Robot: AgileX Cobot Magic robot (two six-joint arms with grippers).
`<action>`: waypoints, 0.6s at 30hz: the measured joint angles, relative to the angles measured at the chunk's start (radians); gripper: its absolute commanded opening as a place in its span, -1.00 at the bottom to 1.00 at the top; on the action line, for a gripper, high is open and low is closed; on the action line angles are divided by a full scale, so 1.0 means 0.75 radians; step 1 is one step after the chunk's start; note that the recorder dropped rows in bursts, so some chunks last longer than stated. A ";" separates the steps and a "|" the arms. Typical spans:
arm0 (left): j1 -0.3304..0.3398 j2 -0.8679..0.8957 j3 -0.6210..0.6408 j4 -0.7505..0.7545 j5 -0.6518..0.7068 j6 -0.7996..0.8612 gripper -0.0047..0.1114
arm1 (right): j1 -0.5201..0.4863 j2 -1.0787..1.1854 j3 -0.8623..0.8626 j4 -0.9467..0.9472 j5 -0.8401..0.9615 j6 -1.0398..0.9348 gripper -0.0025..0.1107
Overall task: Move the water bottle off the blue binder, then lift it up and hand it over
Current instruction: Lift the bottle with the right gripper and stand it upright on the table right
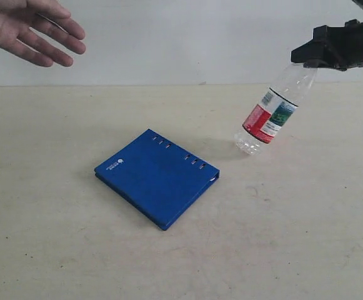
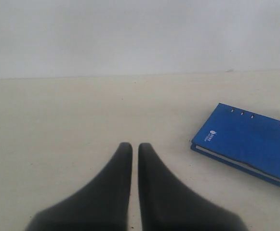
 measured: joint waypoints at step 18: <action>0.000 0.000 0.000 0.000 0.000 0.000 -0.84 | 0.067 -0.160 0.000 -0.360 -0.252 -0.272 -0.06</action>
